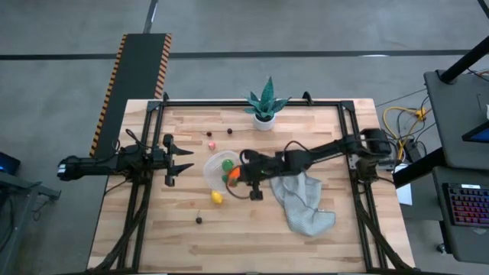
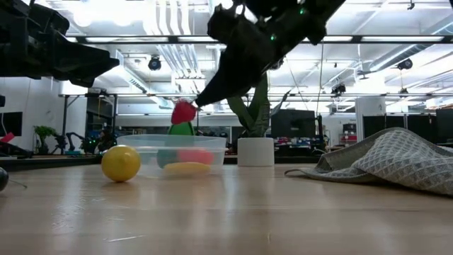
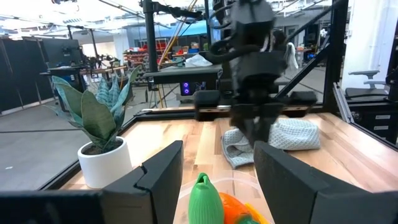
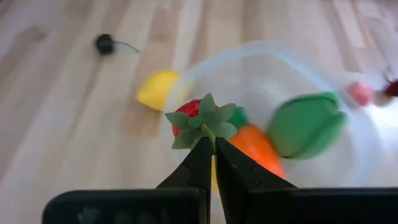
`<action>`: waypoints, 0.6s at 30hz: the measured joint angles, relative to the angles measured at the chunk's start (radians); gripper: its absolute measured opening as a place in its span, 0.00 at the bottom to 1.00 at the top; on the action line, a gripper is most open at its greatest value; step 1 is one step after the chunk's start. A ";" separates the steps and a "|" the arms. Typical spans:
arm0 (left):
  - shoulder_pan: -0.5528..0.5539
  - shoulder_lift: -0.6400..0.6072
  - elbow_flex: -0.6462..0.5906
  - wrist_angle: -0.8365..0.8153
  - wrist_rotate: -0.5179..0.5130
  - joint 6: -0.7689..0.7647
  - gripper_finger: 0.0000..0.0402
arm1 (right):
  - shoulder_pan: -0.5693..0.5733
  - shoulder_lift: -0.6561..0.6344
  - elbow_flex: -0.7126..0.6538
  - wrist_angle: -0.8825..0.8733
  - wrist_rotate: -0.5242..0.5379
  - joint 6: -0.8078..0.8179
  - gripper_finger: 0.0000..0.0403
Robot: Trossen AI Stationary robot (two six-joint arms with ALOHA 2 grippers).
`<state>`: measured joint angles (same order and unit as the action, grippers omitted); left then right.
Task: Pick and placing Produce into tupperware
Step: Put the red strawberry into the transparent bin
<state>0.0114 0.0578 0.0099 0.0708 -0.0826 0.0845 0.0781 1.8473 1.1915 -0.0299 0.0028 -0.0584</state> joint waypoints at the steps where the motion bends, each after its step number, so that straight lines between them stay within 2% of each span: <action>1: 0.000 0.000 0.000 0.000 0.000 0.000 0.45 | -0.010 0.001 0.000 -0.005 0.000 -0.004 0.02; 6: 0.000 0.000 0.000 0.000 0.000 0.000 0.46 | -0.045 0.001 -0.001 -0.020 0.001 -0.021 0.02; 18: 0.000 0.000 0.000 0.000 0.000 0.000 0.46 | -0.046 0.016 -0.003 0.019 -0.029 -0.032 0.02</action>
<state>0.0113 0.0578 0.0097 0.0708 -0.0826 0.0849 0.0322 1.8637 1.1889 -0.0109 -0.0260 -0.0902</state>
